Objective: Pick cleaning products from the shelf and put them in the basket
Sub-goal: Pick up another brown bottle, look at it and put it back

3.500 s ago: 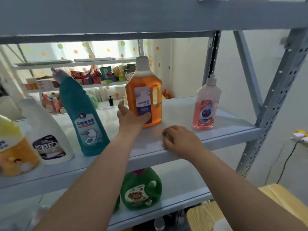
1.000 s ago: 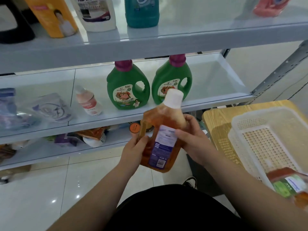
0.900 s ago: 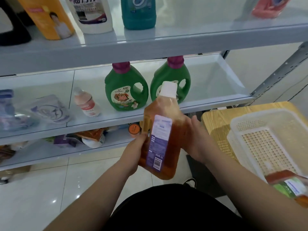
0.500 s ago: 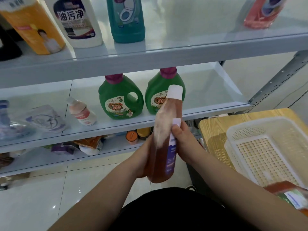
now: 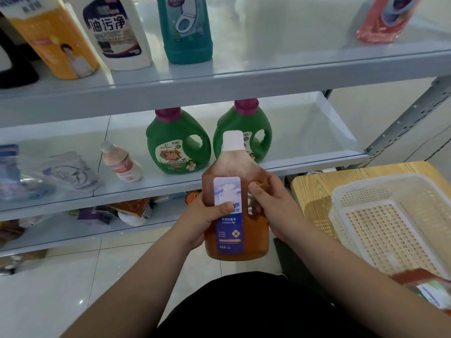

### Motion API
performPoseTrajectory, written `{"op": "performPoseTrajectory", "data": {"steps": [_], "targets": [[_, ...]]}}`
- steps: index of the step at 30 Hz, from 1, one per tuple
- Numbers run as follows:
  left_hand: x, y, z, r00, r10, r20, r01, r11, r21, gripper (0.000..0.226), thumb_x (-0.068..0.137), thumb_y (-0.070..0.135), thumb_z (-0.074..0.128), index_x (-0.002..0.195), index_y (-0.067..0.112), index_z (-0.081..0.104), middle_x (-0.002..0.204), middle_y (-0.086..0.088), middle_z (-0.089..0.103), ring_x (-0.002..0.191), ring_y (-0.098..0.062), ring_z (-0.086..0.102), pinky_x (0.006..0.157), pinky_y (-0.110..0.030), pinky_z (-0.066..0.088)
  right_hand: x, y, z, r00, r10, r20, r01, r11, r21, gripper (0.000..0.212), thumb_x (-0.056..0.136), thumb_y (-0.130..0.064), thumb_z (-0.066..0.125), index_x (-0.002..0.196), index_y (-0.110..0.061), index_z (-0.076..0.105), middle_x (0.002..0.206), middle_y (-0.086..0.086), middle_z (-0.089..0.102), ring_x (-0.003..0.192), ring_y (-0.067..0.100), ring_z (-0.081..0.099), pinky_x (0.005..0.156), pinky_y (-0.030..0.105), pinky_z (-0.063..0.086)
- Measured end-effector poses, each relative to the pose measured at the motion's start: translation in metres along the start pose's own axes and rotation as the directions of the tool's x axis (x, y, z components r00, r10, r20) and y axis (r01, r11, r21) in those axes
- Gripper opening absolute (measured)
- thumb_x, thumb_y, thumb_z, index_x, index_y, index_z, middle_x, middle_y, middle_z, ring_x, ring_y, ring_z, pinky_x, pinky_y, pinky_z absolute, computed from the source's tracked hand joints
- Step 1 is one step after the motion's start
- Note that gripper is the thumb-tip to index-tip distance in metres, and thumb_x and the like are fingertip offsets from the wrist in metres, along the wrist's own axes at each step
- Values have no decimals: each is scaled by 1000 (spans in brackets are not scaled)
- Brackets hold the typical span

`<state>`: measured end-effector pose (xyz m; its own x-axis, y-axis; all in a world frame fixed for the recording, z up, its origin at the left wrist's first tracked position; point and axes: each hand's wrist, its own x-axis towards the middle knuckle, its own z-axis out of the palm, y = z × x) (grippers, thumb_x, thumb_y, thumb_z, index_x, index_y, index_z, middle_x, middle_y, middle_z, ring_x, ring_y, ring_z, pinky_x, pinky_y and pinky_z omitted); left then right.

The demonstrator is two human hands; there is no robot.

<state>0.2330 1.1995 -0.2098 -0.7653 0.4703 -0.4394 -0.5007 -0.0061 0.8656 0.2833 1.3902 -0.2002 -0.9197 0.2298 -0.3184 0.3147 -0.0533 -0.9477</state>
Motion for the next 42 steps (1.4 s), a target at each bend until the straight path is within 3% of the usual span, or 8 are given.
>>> {"op": "performPoseTrajectory", "data": {"steps": [5, 10, 15, 19, 23, 28, 34, 42], "targets": [[-13, -2, -8, 990, 8, -142, 22, 978, 206, 107, 35, 60, 99, 129, 33, 57, 113, 7, 77, 96, -15, 76, 78, -36, 64, -8, -14, 0, 998, -59, 27, 62, 984, -166, 30, 92, -58, 57, 112, -37, 63, 102, -22, 70, 98, 3, 69, 74, 18, 57], [-31, -10, -16, 955, 195, -221, -29, 808, 588, 70, 54, 51, 96, 106, 55, 49, 93, 40, 60, 83, 23, 58, 59, -2, 42, -12, -41, -4, 981, -196, 10, 186, 911, -367, 58, 78, -74, 53, 122, -37, 58, 104, -18, 68, 90, -1, 67, 67, 14, 51], [-48, -14, -16, 941, 319, -114, -110, 605, 789, 70, 51, 69, 73, 114, 59, 45, 100, 27, 63, 89, -1, 60, 71, -21, 44, -7, -57, 7, 965, -261, 30, 144, 428, -892, 58, 84, -81, 37, 99, -28, 53, 88, -8, 61, 79, 13, 58, 64, 35, 47], [-56, -11, -33, 958, 285, -40, -105, 476, 873, 86, 52, 75, 73, 125, 59, 30, 95, 26, 57, 83, -5, 54, 64, -22, 40, -12, -63, 16, 949, -304, 77, 159, 255, -954, 46, 96, -63, 35, 77, -24, 50, 70, -4, 55, 64, 8, 49, 52, 28, 29], [-65, -7, -55, 981, 193, 31, -139, 578, 804, 85, 48, 71, 84, 115, 82, 32, 93, 54, 55, 88, 21, 57, 64, -3, 39, -28, -61, 22, 810, -504, 298, 415, 135, -900, 47, 95, -52, 28, 85, -19, 59, 60, -6, 51, 53, 13, 48, 48, 25, 26], [-69, -5, -69, 988, 96, 125, -157, 666, 729, 79, 47, 63, 92, 114, 72, 50, 111, 41, 64, 100, 11, 64, 81, -23, 59, -42, -67, 18, 525, -620, 582, 714, -51, -698, 41, 94, -36, 39, 80, -9, 66, 63, 3, 59, 51, 21, 50, 48, 26, 36], [-75, 9, -52, 982, 180, 53, -164, 683, 711, 72, 41, 75, 84, 96, 85, 39, 96, 47, 59, 88, 15, 62, 66, -9, 48, -48, -74, 32, 844, -527, 103, 362, 417, -834, 41, 93, -58, 28, 73, -27, 48, 65, -5, 52, 59, 10, 49, 53, 27, 30], [-68, 55, -9, 971, 239, 7, -229, 924, 307, 75, 55, 61, 89, 120, 42, 56, 107, 13, 76, 90, -6, 75, 67, -23, 60, -71, -48, 23, 977, -210, -33, 198, 956, -215, 29, 98, -70, 39, 118, -53, 53, 101, -36, 67, 94, -11, 67, 61, 6, 52]]}}
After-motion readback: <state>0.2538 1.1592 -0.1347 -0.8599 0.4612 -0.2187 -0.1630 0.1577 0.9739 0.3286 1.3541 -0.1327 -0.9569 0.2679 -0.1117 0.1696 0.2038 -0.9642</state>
